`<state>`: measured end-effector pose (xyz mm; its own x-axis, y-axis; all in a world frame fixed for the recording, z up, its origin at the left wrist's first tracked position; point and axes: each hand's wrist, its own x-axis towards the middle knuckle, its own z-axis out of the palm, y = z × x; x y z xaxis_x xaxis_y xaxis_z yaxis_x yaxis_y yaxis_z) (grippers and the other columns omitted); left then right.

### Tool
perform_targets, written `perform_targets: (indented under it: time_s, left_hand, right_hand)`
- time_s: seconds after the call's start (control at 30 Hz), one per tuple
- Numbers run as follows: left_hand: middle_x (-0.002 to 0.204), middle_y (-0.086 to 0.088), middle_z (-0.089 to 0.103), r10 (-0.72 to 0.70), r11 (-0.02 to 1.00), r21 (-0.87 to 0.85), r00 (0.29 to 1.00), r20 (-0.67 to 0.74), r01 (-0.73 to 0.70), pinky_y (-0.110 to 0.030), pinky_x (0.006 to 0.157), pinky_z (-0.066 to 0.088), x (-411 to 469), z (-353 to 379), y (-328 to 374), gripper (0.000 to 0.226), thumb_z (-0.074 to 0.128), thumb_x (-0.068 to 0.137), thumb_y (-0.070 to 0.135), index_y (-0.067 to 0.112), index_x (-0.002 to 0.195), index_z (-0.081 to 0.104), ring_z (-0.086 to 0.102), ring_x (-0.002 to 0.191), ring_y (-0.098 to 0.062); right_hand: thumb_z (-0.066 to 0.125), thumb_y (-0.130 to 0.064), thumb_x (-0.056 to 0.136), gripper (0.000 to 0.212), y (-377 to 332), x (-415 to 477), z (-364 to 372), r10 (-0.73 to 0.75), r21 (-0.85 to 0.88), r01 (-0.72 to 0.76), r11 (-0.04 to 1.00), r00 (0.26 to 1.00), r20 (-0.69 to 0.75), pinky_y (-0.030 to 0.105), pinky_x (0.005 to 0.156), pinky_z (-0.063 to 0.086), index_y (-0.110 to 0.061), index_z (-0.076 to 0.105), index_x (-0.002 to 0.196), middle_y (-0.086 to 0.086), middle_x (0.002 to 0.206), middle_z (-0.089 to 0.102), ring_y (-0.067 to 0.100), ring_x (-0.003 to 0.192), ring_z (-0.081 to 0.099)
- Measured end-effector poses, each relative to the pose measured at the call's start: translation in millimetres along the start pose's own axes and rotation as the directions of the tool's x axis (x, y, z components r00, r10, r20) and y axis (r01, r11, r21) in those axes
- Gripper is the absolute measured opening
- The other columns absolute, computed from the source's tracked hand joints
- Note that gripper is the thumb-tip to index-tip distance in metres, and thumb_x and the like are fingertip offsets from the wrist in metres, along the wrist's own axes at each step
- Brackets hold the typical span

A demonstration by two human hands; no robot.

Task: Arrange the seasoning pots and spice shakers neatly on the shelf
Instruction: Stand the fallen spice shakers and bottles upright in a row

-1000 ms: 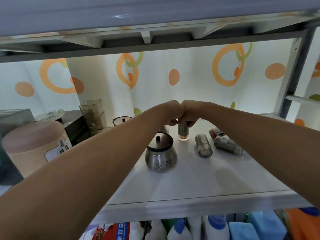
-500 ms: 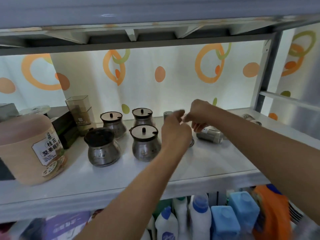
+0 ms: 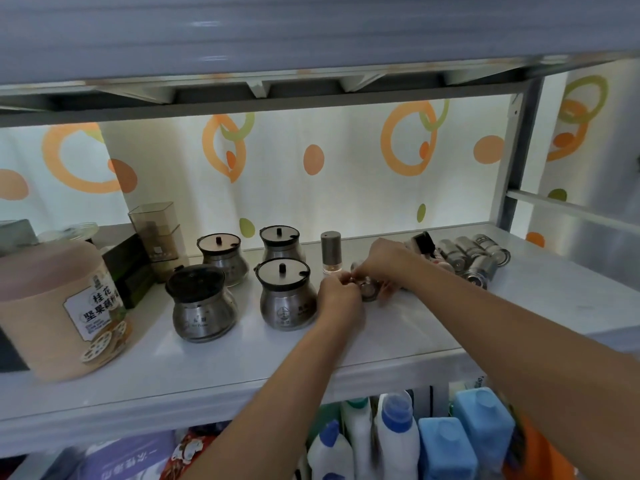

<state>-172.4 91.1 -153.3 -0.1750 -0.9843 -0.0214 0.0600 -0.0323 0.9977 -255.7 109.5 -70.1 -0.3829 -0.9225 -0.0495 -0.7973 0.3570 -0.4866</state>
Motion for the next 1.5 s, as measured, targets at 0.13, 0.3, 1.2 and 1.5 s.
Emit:
perform_targets:
  time_s: [0.13,0.3,1.2,1.5]
  left_hand:
    - [0.09,-0.018,0.073,0.035,0.999,-0.033,0.999,0.035,-0.034,-0.055,0.093,0.051,-12,-6,3,0.033,0.048,0.067,-0.001,0.01,0.086,0.072,0.069,0.09,-0.035]
    - [0.098,-0.004,0.073,0.168,0.976,0.127,0.981,0.091,-0.179,-0.038,0.091,0.055,-35,-13,7,0.044,0.041,0.077,-0.008,0.016,0.103,0.068,0.069,0.097,-0.022]
    - [0.087,0.008,0.067,0.218,0.955,0.162,0.959,0.181,-0.247,-0.005,0.063,0.045,-46,-30,5,0.056,0.034,0.081,-0.021,0.027,0.085,0.062,0.063,0.077,0.005]
    - [0.097,0.003,0.07,0.183,0.969,0.135,0.967,0.178,-0.208,-0.018,0.082,0.051,-49,-32,5,0.055,0.033,0.08,-0.022,0.022,0.097,0.063,0.065,0.094,-0.006]
  right_hand:
    - [0.07,-0.03,0.086,0.035,8,-8,5,0.003,0.095,0.001,0.995,0.999,-0.035,0.02,0.04,0.038,-0.009,0.054,0.064,0.006,0.057,0.059,0.017,0.044,0.056]
    - [0.068,-0.04,0.084,0.036,23,-14,22,-0.1,0.128,0.123,0.984,0.981,-0.169,0.029,0.058,0.048,-0.011,0.054,0.068,0.013,0.073,0.067,0.025,0.064,0.065]
    - [0.082,-0.033,0.073,0.055,59,-17,55,-0.259,0.377,0.361,0.853,0.92,-0.294,0.015,0.061,0.037,-0.019,0.062,0.122,-0.001,0.103,0.071,0.007,0.086,0.062]
    - [0.084,-0.035,0.07,0.059,59,-18,57,-0.247,0.412,0.351,0.841,0.926,-0.286,0.021,0.061,0.04,-0.024,0.06,0.122,-0.005,0.091,0.07,0.005,0.083,0.064]
